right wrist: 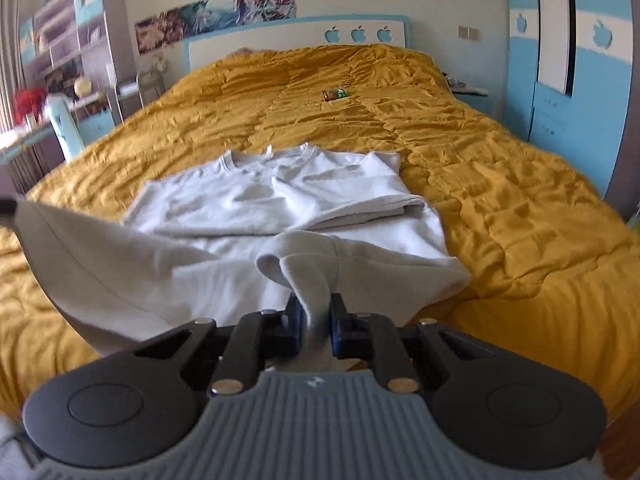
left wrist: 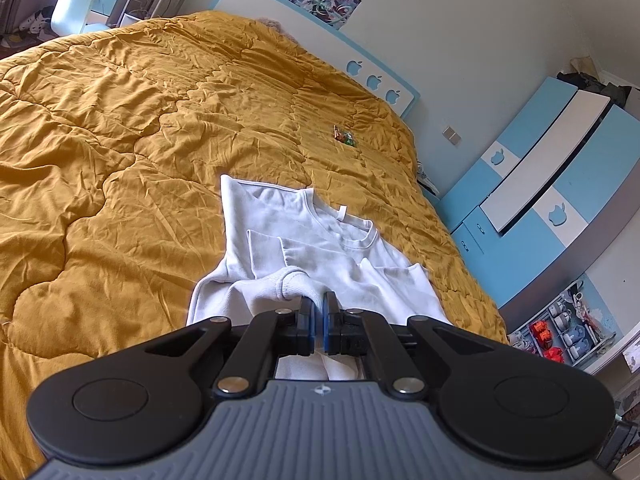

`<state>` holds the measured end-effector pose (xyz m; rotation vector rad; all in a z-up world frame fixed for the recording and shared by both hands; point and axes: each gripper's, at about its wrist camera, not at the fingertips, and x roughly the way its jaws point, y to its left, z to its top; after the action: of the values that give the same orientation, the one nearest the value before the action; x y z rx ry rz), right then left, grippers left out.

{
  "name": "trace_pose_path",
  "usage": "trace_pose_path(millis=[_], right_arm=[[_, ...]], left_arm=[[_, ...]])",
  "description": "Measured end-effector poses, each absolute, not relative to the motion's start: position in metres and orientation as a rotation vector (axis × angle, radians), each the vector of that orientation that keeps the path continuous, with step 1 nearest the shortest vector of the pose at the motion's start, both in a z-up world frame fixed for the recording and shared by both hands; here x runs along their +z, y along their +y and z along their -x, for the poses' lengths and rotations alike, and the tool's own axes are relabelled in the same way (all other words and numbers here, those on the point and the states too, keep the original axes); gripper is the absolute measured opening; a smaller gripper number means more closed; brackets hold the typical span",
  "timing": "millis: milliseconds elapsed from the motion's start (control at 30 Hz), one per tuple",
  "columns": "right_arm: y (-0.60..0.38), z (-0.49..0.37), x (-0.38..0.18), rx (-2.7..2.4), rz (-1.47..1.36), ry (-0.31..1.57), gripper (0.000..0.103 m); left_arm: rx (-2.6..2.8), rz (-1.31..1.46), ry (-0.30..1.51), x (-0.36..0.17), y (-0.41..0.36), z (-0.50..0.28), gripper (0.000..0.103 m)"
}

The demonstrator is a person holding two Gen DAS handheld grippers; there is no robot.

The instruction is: Fold small clothes

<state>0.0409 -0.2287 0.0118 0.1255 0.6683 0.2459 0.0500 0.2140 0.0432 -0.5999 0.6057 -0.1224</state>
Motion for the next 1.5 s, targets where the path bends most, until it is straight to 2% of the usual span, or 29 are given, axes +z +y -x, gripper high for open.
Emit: trace_pose_path(millis=[200, 333, 500, 800, 1033, 1133, 1267, 1300, 1333, 1367, 1400, 1433, 1500], right_arm=[[-0.292, -0.052, 0.031, 0.32, -0.592, 0.592, 0.008], [-0.304, -0.08, 0.036, 0.367, -0.733, 0.557, 0.009], [-0.297, -0.137, 0.06, 0.434, -0.737, 0.495, 0.009], [-0.268, -0.271, 0.08, 0.41, -0.688, 0.484, 0.009], [-0.243, -0.374, 0.05, 0.298, -0.655, 0.611, 0.009], [-0.239, -0.398, 0.034, 0.275, -0.701, 0.652, 0.009], [-0.225, -0.428, 0.029, 0.235, -0.618, 0.652, 0.009], [-0.219, -0.441, 0.027, 0.183, -0.566, 0.648, 0.019], [-0.215, -0.451, 0.025, 0.109, -0.527, 0.646, 0.042], [-0.211, -0.459, 0.025, 0.03, -0.499, 0.649, 0.056], [-0.21, -0.465, 0.026, -0.06, -0.478, 0.653, 0.075], [-0.212, -0.465, 0.027, -0.099, -0.482, 0.628, 0.076], [-0.216, -0.455, 0.029, -0.069, -0.509, 0.563, 0.076]], left_arm=[[-0.112, 0.671, 0.589, 0.043, 0.223, -0.051, 0.003], [-0.102, 0.717, 0.588, 0.047, 0.226, -0.063, 0.003], [-0.069, 0.699, 0.556, 0.062, 0.227, -0.089, 0.003], [0.056, 0.658, 0.548, 0.073, 0.226, -0.189, 0.003], [0.13, 0.644, 0.671, 0.049, 0.227, -0.272, 0.003], [0.148, 0.611, 0.716, 0.043, 0.225, -0.294, 0.003], [0.153, 0.607, 0.732, 0.039, 0.231, -0.325, 0.004], [0.159, 0.614, 0.725, 0.036, 0.234, -0.34, 0.005], [0.209, 0.618, 0.724, 0.032, 0.237, -0.353, 0.013], [0.283, 0.615, 0.726, 0.03, 0.24, -0.361, 0.025], [0.399, 0.614, 0.74, 0.03, 0.243, -0.367, 0.032], [0.476, 0.614, 0.742, 0.031, 0.247, -0.368, 0.043], [0.469, 0.58, 0.691, 0.033, 0.25, -0.36, 0.046]])
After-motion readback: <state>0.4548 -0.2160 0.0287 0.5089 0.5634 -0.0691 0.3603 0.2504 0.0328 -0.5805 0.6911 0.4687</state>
